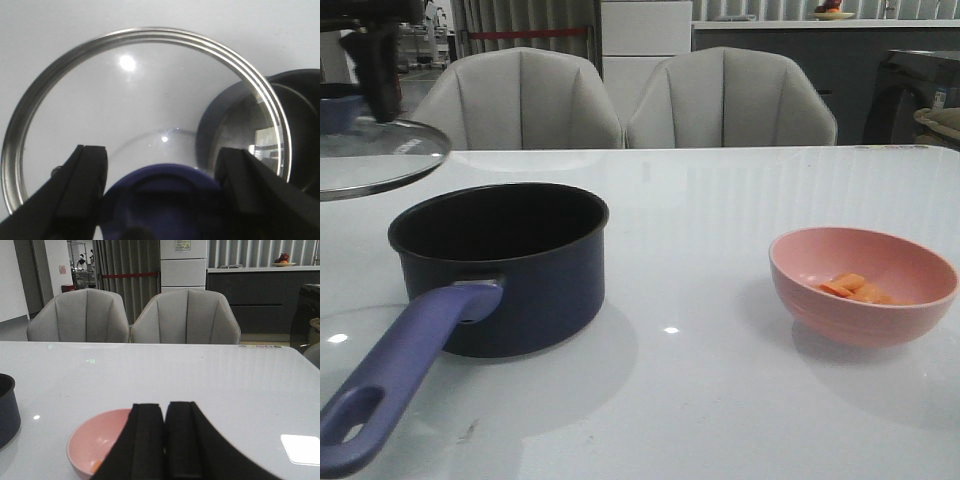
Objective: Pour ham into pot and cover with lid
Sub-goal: 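Lift the glass lid off the pot with the left gripper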
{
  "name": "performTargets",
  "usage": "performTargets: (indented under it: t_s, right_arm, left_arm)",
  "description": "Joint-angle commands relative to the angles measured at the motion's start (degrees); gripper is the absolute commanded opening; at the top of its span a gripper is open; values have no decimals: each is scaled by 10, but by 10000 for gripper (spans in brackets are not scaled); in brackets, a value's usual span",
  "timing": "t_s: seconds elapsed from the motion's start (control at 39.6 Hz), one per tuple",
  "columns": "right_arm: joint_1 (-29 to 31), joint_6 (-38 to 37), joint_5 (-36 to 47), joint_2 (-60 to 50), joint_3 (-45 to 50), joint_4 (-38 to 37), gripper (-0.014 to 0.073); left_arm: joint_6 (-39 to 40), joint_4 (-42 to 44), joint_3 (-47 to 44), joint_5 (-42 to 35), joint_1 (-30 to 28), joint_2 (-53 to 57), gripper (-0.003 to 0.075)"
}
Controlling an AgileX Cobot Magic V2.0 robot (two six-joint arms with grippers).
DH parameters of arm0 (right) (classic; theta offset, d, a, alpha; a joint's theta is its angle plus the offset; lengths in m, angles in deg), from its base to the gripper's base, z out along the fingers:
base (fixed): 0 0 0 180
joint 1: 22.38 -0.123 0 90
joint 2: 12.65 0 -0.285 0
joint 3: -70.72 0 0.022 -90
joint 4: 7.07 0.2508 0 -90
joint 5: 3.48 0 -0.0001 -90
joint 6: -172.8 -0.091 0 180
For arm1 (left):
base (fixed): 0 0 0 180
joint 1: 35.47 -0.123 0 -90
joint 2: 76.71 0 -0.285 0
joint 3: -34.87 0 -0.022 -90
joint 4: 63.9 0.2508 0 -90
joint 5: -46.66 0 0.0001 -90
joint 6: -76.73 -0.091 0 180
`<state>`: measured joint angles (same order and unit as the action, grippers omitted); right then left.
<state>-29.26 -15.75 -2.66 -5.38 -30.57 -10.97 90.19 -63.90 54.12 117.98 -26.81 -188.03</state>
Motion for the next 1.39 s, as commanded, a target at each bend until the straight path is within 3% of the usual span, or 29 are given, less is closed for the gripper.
performTargets:
  t_s: [0.0, 0.28, 0.48, 0.76, 1.11, 1.24, 1.36]
  right_arm:
    - [3, 2, 44, -12, 6, -6, 136]
    - [3, 2, 44, -12, 6, -6, 136]
    - [3, 2, 44, -12, 6, -6, 136]
    - [3, 2, 44, -12, 6, -6, 136]
    - [3, 2, 44, -12, 6, -6, 136]
    - [3, 2, 44, -12, 6, -6, 136]
    - [3, 2, 44, -12, 6, -6, 136]
  left_arm:
    - [-8, 0, -9, 24, -31, 50, 208]
    - [-20, 0, -81, -28, -87, 59, 208]
    - [-20, 0, -172, -129, -99, 59, 203]
    - [-20, 0, -281, -256, -117, 58, 125]
    - [-40, -47, -319, -316, -142, 53, 130]
    - [-48, -52, -319, -313, -142, 51, 212]
    - [-67, -64, -319, -297, -141, 37, 428]
